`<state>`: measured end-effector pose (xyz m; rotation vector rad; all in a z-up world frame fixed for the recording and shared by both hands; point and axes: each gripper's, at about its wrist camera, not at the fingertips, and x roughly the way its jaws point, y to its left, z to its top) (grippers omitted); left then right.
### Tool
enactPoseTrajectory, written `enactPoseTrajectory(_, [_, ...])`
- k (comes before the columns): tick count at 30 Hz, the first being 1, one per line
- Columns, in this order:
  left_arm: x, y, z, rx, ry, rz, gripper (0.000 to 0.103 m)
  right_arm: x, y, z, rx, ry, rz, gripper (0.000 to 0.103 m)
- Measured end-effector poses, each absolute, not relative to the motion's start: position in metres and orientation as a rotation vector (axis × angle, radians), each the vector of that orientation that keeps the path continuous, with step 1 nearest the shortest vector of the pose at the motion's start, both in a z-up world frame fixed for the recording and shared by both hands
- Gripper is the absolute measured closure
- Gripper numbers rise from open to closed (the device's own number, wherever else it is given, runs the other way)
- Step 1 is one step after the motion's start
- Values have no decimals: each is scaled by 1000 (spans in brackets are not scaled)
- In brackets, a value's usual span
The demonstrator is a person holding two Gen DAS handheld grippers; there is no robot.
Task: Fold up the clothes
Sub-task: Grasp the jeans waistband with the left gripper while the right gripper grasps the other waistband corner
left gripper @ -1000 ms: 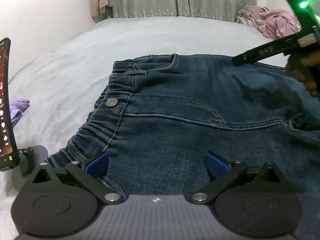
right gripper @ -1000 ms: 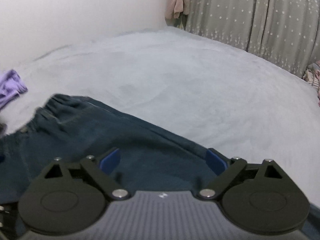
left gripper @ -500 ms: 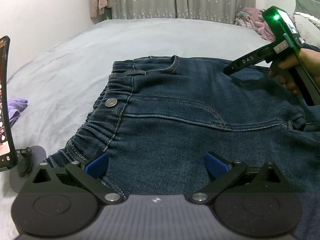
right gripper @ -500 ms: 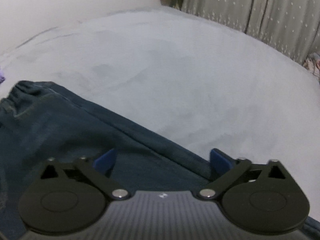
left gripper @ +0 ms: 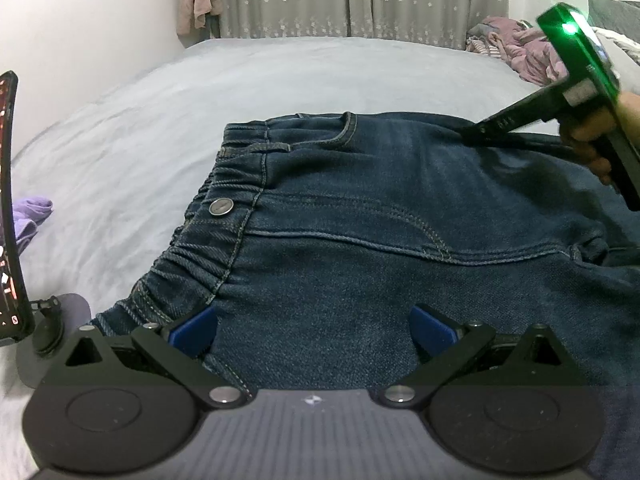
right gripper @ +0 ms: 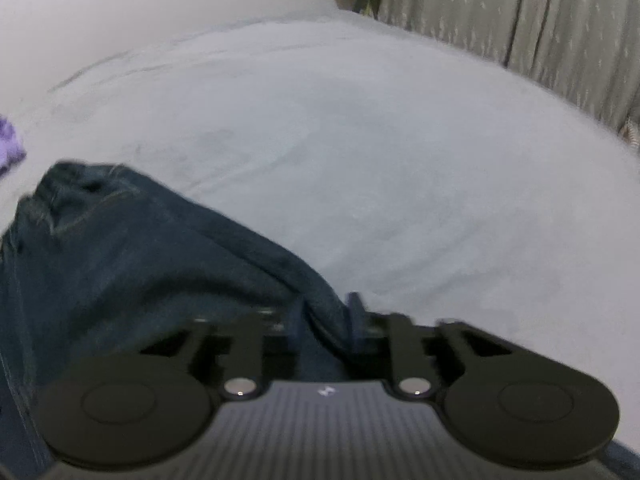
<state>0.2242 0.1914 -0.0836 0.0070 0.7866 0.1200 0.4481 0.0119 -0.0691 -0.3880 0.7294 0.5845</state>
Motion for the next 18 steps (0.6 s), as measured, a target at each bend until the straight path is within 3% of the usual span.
enactPoseTrajectory(5, [222,204,-76,-99,761,99,1,400,19,-52,-524,627,592,92])
enactPoseTrajectory(18, [209,226,-60,-472,552,-99,1,293,3,-14,-558,538,633,92])
